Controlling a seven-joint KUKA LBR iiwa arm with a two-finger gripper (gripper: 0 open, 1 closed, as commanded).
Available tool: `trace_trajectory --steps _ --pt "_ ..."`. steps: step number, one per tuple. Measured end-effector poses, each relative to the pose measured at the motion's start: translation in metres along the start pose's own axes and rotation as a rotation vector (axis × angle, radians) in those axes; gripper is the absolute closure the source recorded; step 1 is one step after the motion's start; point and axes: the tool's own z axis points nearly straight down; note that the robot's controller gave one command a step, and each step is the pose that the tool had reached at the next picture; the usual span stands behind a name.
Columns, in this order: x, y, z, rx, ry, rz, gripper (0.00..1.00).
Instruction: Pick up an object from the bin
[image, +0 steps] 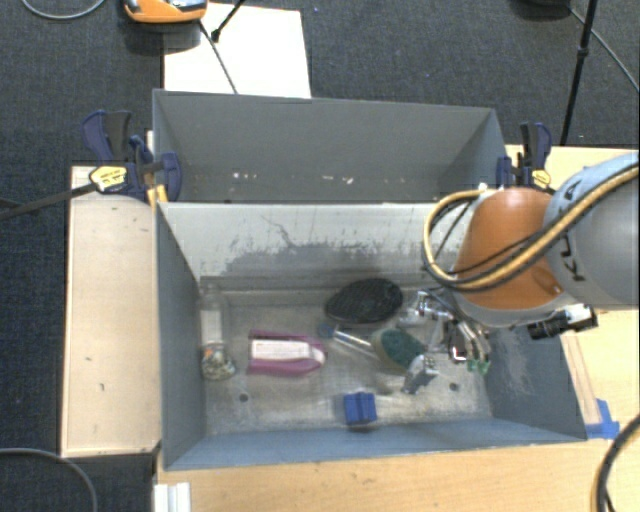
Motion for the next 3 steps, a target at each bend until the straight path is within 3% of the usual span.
trace_trajectory --steps 1,2,3 --pt "0.01 -0.005 0.029 0.001 -0.002 -0.196 0.0" --pt "0.009 -0.005 0.028 0.001 -0.004 -0.195 1.0" --pt "-0.016 -0.026 -0.125 0.002 -0.015 -0.197 1.0"
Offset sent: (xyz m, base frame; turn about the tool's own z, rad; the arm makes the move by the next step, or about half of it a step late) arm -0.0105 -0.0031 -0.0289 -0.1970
